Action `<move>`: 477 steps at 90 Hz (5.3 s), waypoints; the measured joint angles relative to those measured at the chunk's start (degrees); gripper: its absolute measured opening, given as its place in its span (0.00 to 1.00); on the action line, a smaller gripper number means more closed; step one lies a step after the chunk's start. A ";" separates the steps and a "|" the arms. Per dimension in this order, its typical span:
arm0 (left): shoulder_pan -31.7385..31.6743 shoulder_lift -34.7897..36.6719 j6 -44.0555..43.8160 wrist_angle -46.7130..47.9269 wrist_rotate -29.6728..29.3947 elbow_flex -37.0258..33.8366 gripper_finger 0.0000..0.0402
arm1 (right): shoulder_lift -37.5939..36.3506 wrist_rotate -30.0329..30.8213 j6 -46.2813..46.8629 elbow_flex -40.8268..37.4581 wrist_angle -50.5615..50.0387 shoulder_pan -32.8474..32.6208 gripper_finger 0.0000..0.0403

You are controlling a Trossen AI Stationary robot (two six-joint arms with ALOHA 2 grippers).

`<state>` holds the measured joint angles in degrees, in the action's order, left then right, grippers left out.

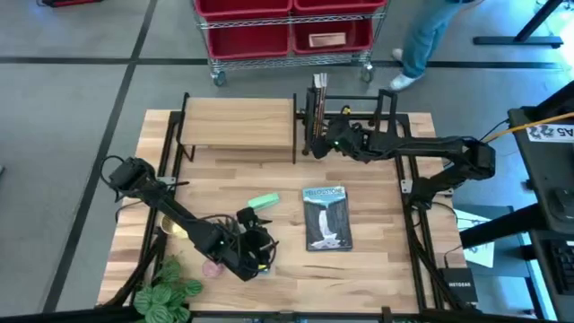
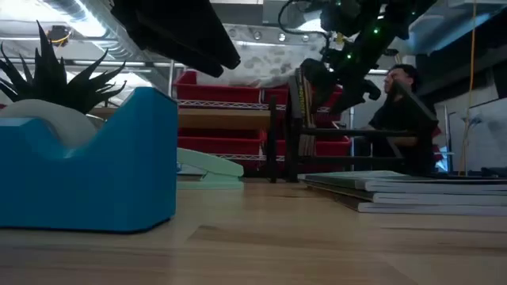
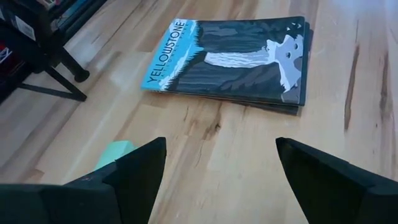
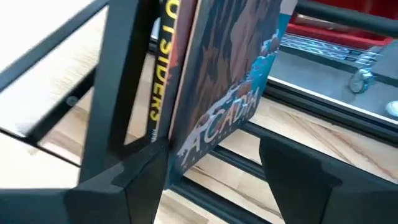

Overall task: Stock shelves
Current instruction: Remove the brown blue book from the bookshelf

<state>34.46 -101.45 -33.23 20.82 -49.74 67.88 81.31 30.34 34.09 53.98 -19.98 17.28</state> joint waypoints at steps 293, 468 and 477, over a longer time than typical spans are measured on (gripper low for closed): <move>-2.11 -5.31 15.89 -21.45 -3.09 0.04 0.74 | 17.35 -35.98 43.53 27.74 -69.84 -42.87 0.00; -11.44 -13.92 1.90 -6.82 15.00 0.00 0.74 | 24.77 -31.85 22.44 32.88 -67.10 -41.73 0.58; -14.97 -14.01 2.23 -6.91 19.53 0.11 0.74 | 24.18 -30.06 22.54 28.61 -66.60 -41.71 0.54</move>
<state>19.48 -115.46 -31.00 13.91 -30.21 67.99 105.49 0.28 56.62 82.58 -86.59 -24.43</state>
